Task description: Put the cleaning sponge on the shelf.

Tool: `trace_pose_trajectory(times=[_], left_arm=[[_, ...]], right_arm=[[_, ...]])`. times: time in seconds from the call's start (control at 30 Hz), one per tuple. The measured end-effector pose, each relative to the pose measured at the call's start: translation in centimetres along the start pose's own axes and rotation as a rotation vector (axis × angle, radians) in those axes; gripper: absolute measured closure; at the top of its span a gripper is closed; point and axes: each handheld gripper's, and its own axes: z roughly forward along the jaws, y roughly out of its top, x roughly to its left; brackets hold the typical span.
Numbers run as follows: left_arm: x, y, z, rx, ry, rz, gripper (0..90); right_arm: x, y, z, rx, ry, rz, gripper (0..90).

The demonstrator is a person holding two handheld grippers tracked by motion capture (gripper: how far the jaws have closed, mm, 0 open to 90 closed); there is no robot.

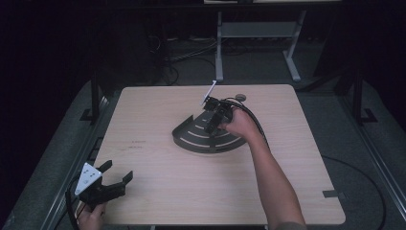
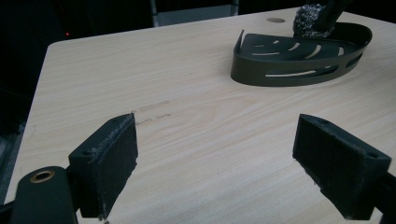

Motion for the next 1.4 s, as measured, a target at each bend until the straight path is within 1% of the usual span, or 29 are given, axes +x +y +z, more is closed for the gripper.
trace_pose_trajectory(times=[0.1, 0.17, 0.23, 0.33, 0.4, 0.47, 0.53, 0.6, 0.67, 0.77, 0.9, 1.0, 1.1, 1.23, 1.4], left_arm=[[0.1, 0.0, 0.0, 0.001, 0.000, -0.003, 13.2], [0.0, 0.1, 0.0, 0.003, -0.002, -0.001, 13.3], [-0.1, 0.0, 0.1, 0.004, -0.008, 0.006, 13.3], [-0.1, 0.1, 0.2, 0.008, -0.009, 0.005, 13.2], [-0.2, 0.1, 0.2, 0.008, -0.009, 0.010, 13.2], [-0.2, 0.1, 0.2, 0.011, -0.010, 0.017, 13.2], [-0.2, 0.1, 0.2, 0.009, -0.009, 0.012, 13.2], [-0.1, 0.1, 0.2, 0.005, -0.014, 0.006, 13.3], [-0.2, 0.2, 0.3, 0.007, -0.012, 0.012, 13.2], [-0.4, 0.1, 0.3, 0.013, -0.012, 0.021, 13.2], [-0.3, 0.2, 0.1, -0.002, -0.011, 0.012, 13.3], [-0.2, 0.2, 0.2, 0.001, -0.012, 0.003, 13.3], [-0.2, 0.2, 0.2, 0.005, -0.012, 0.011, 13.2], [-0.3, 0.2, 0.2, 0.002, -0.010, 0.011, 13.2], [-0.3, 0.2, 0.2, 0.005, -0.011, 0.012, 13.2]], right_arm=[[0.0, 0.1, 0.4, 0.001, -0.003, 0.007, 32.8], [-0.1, -0.1, 1.0, -0.025, 0.020, 0.029, 32.8], [-0.1, -0.2, 1.5, -0.013, 0.000, 0.034, 32.8], [-0.2, -0.3, 2.0, 0.005, 0.004, 0.034, 32.7], [-0.1, -0.2, 2.3, 0.007, 0.006, 0.033, 32.7], [-0.1, -0.1, 2.4, 0.004, 0.006, 0.034, 32.7], [-0.1, 0.0, 2.4, -0.001, 0.006, 0.042, 32.7], [-0.2, -0.1, 2.5, 0.006, 0.011, 0.048, 32.6], [-0.1, -0.1, 2.7, 0.020, 0.005, 0.045, 32.6], [-0.1, -0.3, 2.8, 0.012, 0.006, 0.042, 32.6], [-0.2, -0.6, 3.3, 0.017, 0.012, 0.060, 32.5], [-0.3, -0.7, 3.5, 0.017, 0.016, 0.057, 32.5], [-0.3, -0.8, 3.6, 0.017, 0.014, 0.058, 32.4], [-0.3, -0.8, 3.5, 0.013, 0.010, 0.062, 32.4], [-0.2, -0.7, 3.7, 0.027, 0.013, 0.058, 32.4]])
